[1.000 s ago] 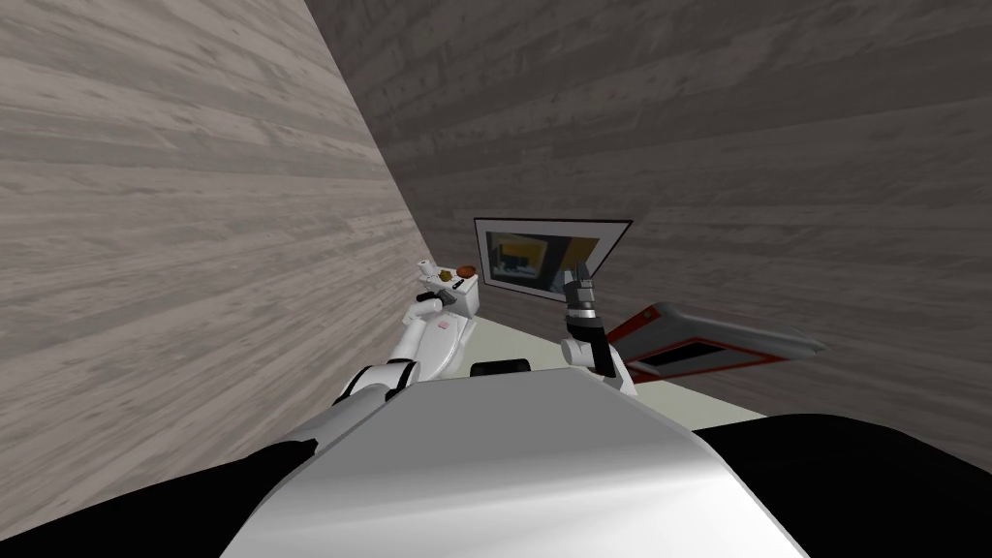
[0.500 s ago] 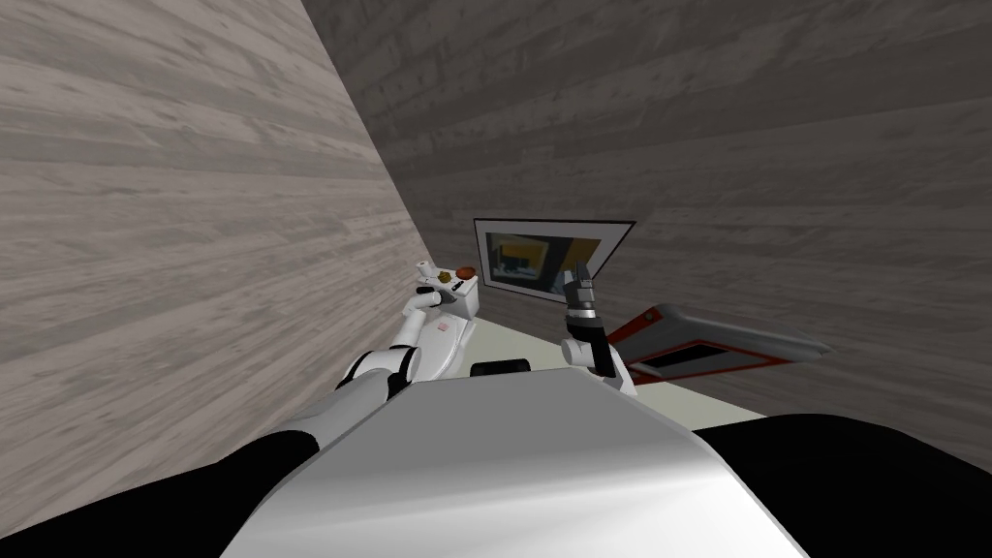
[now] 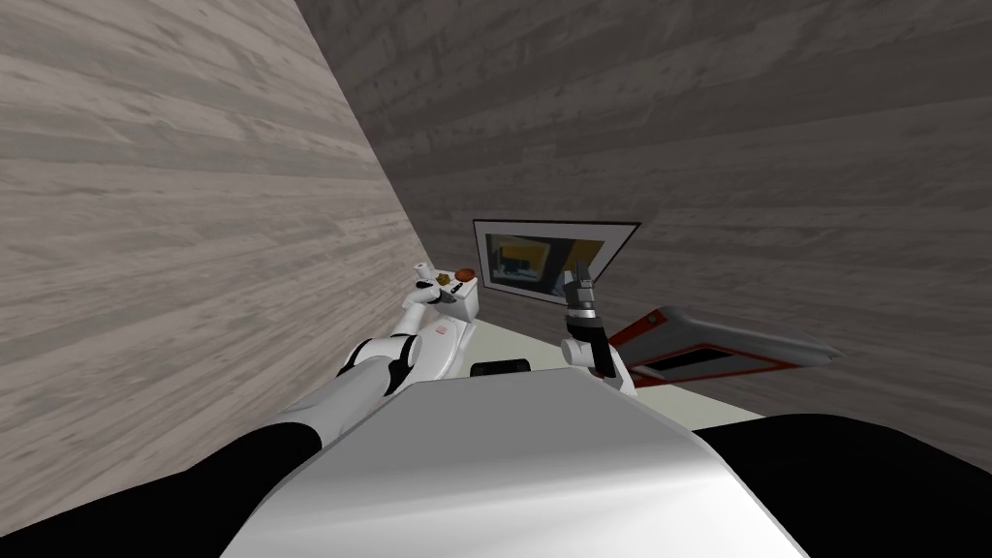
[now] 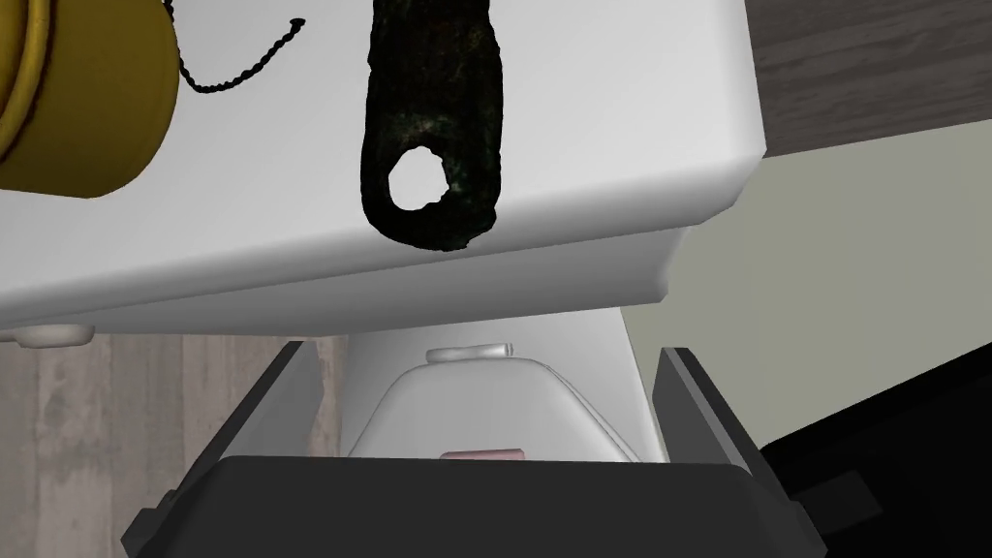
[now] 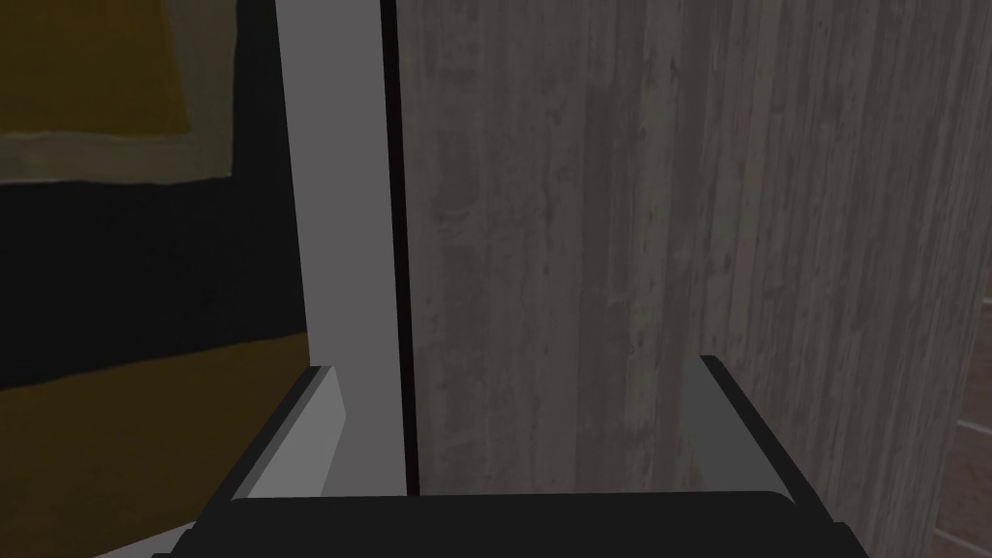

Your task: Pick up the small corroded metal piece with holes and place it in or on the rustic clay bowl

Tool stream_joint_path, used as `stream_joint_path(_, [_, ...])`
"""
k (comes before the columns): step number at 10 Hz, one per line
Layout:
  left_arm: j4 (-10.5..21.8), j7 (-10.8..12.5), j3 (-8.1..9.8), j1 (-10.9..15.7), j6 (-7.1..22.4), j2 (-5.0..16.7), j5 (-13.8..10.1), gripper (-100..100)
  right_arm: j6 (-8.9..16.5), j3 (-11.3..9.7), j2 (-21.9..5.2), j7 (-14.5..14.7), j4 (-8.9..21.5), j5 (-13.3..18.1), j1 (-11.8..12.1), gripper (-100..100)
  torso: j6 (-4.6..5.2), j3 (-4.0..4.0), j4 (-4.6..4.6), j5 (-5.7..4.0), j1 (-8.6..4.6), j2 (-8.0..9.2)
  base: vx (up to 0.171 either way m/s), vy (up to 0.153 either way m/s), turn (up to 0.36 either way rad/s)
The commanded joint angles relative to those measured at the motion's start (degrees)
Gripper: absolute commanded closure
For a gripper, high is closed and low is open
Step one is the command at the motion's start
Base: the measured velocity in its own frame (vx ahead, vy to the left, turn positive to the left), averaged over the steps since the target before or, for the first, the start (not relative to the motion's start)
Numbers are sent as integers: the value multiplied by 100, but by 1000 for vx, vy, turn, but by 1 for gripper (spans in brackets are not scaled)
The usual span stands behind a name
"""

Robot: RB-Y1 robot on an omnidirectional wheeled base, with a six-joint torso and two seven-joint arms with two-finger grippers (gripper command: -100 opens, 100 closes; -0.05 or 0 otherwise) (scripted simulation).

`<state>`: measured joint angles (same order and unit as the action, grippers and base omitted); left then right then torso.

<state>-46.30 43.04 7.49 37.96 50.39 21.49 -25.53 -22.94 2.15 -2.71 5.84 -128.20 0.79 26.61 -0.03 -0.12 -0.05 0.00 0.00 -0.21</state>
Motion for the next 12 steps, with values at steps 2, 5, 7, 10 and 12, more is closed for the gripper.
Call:
stream_joint_path(2, [347,130,62,273,345,54,-11,-100,0,0,0,0,0,0,0,0,1,-1,0,0,1,-3,57,8,-18])
stream_joint_path(5, [870,287,173,743,809,158,-44,-100,0,0,0,0,0,0,0,0,-1,0,0,1,1,0,59,12,-19])
stream_joint_path(7, [1164,353,225,954,1016,206,-54,-100,0,0,0,0,0,0,0,0,0,-8,-2,0,2,-14,84,9,-25])
stream_joint_path(10, [1605,461,319,1321,1375,289,-66,-100,0,0,0,0,0,0,0,0,0,-4,-1,0,-2,-8,67,3,-19])
stream_joint_path(12, [1945,538,395,1602,1649,352,-69,-100,0,0,0,0,0,0,0,0,-1,-2,-1,1,3,-4,69,15,-19])
